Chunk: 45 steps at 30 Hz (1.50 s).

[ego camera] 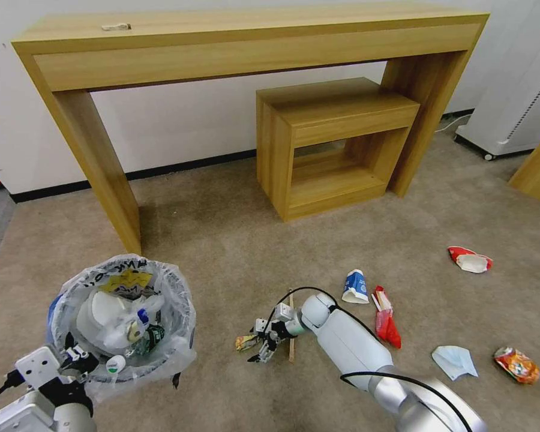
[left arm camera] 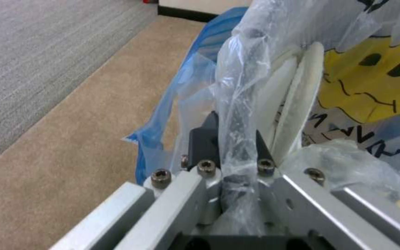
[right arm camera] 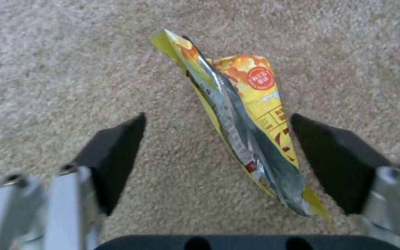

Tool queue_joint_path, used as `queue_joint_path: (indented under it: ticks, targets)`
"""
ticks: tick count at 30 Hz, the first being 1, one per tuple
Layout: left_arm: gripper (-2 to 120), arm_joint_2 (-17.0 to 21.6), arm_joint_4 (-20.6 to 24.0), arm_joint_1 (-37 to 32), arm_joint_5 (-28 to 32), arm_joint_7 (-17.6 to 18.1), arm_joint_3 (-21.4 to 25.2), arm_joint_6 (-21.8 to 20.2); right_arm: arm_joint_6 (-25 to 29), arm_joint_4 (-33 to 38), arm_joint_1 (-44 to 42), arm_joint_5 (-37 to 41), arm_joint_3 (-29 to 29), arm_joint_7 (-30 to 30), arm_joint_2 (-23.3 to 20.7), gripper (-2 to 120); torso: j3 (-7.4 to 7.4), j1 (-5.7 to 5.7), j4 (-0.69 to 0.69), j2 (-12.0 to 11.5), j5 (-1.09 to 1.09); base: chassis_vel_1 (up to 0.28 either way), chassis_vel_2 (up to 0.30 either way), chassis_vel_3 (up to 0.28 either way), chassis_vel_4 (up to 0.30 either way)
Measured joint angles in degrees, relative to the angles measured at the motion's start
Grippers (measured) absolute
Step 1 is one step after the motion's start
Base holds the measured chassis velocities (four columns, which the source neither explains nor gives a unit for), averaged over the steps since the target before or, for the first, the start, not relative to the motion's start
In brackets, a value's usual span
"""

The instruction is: Pick up the trash bin and place the garbage on the floor into it.

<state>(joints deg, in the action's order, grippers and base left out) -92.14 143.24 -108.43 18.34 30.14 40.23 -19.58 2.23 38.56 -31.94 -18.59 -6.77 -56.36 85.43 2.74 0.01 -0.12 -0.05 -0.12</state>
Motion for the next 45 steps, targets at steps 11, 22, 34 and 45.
queue_joint_path:
  ticks: [11,22,34,45]
  targets:
    - [0,0.0,0.0,-0.2,0.0,0.0,-0.2,0.2,0.0,-1.2,0.0,-1.0,0.7,2.4,-0.1,38,0.0,0.0,0.0,0.0,0.0,0.0,0.0,0.0,0.0]
    - [0,0.0,0.0,-0.2,-0.3,0.0,-0.8,0.3,0.7,1.9,-1.4,0.5,1.3,4.9,-2.6,1,0.0,0.0,0.0,0.0,0.01,0.0,0.0,0.0,0.0]
    - [0,0.0,0.0,-0.3,-0.2,-0.2,-1.3,0.5,6.3,14.4,-4.9,19.8,1.4,7.2,-8.8,0,0.0,0.0,0.01,0.0,0.02,0.0,0.0,0.0,0.0]
    - [0,0.0,-0.2,0.7,0.6,-0.2,-3.3,0.2,12.5,35.8,-9.4,49.0,6.1,0.8,-15.4,0,-0.01,0.0,-0.01,0.0,0.01,0.0,0.0,0.0,0.0]
